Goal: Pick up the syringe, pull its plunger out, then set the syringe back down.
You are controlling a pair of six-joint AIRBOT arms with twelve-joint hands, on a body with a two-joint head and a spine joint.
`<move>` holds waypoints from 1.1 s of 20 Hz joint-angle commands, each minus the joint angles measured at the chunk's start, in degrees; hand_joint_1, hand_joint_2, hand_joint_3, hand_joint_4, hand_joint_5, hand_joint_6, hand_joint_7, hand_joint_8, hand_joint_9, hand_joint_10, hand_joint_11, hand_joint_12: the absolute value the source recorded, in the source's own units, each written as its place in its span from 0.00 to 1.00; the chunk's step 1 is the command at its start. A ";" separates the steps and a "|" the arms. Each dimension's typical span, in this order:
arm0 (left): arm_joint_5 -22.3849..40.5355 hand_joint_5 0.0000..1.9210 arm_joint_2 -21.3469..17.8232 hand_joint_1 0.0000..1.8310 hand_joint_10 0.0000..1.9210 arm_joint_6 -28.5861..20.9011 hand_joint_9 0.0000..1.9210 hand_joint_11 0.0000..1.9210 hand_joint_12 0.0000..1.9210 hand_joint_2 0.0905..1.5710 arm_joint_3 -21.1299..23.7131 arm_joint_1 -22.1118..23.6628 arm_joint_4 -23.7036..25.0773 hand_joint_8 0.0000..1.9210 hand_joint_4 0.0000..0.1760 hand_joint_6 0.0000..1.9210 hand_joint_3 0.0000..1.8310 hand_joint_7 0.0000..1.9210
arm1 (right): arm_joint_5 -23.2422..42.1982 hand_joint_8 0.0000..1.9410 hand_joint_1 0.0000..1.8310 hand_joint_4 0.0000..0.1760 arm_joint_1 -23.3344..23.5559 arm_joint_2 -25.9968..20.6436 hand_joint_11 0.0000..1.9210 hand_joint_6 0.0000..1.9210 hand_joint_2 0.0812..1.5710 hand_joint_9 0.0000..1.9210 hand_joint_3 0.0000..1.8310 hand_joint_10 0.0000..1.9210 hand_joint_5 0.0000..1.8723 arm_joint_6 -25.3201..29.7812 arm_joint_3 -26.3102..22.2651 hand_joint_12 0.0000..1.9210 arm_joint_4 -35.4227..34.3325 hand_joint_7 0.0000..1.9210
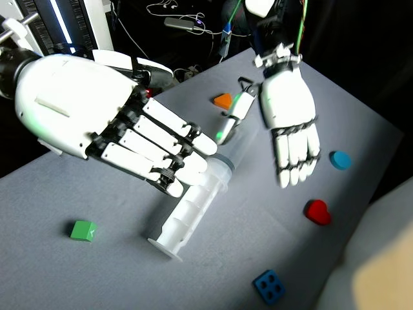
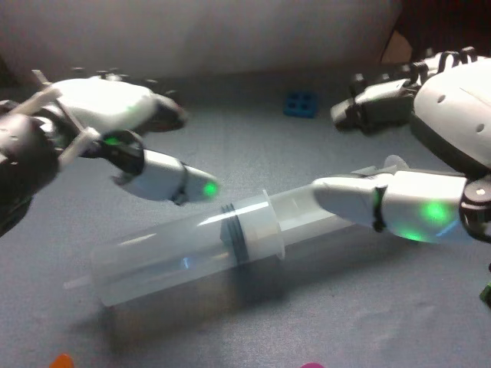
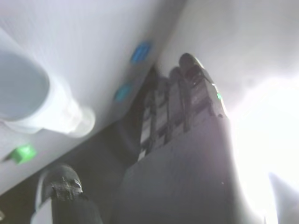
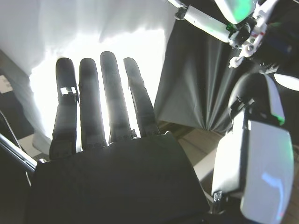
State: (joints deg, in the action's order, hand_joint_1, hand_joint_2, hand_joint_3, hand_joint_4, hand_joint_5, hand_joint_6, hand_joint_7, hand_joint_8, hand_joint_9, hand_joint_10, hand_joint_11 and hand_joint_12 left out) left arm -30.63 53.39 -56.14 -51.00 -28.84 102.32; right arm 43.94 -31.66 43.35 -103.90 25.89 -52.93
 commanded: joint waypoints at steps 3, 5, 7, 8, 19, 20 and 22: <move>-8.71 0.35 -1.38 0.43 0.91 1.19 0.28 0.29 0.97 0.79 2.71 1.41 1.16 0.74 0.71 0.66 0.01 0.28 | 5.89 0.92 0.31 0.00 0.23 -0.98 0.54 0.88 0.70 0.47 0.00 0.98 0.38 -2.56 -1.43 0.99 3.57 0.41; -8.93 0.39 -1.50 0.37 1.00 2.32 0.48 0.51 1.00 0.76 3.85 2.56 1.16 1.00 0.00 0.99 0.00 0.43 | 6.18 1.00 0.34 0.00 0.39 -1.62 0.72 1.00 0.76 0.58 0.01 1.00 0.40 -4.09 -2.71 1.00 3.58 0.47; -8.15 0.45 -1.48 0.38 1.00 3.27 0.55 0.58 1.00 0.77 4.38 3.29 1.16 1.00 0.00 1.00 0.00 0.51 | 6.51 1.00 0.33 0.00 0.72 -1.92 0.81 1.00 0.79 0.67 0.01 1.00 0.46 -5.81 -3.32 1.00 3.58 0.55; -8.07 0.53 -1.48 0.38 1.00 3.41 0.60 0.63 1.00 0.78 4.66 3.50 1.16 1.00 0.00 1.00 0.00 0.58 | 7.28 1.00 0.30 0.00 0.83 -1.93 0.88 1.00 0.83 0.75 0.01 1.00 0.52 -7.29 -3.34 1.00 3.58 0.63; -8.72 0.70 -1.66 0.30 1.00 7.71 0.81 0.83 1.00 0.89 6.32 5.41 -2.02 1.00 1.00 1.00 0.00 0.77 | 10.82 1.00 0.20 1.00 0.86 -3.94 0.91 1.00 0.96 0.81 0.00 1.00 0.66 -11.11 -6.49 1.00 2.03 0.74; -8.80 0.70 -1.73 0.31 1.00 7.71 0.81 0.83 1.00 0.89 6.54 5.41 -2.02 1.00 1.00 1.00 0.00 0.77 | 10.87 1.00 0.20 1.00 0.86 -3.96 0.91 1.00 0.96 0.81 0.00 1.00 0.66 -11.09 -6.52 1.00 2.04 0.74; -9.42 0.70 -1.90 0.31 1.00 7.71 0.81 0.83 1.00 0.90 6.98 5.49 -2.30 1.00 1.00 1.00 0.00 0.77 | 11.24 1.00 0.20 1.00 0.63 -4.05 0.91 1.00 0.96 0.81 0.00 1.00 0.66 -10.48 -6.64 1.00 3.50 0.74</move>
State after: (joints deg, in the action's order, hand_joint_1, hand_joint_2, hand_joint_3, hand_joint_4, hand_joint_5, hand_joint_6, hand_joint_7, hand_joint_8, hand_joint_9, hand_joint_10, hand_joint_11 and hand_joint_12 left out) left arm -37.50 51.90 -48.64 -44.10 -24.27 96.73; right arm 50.81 -31.42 39.44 -114.69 19.40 -54.11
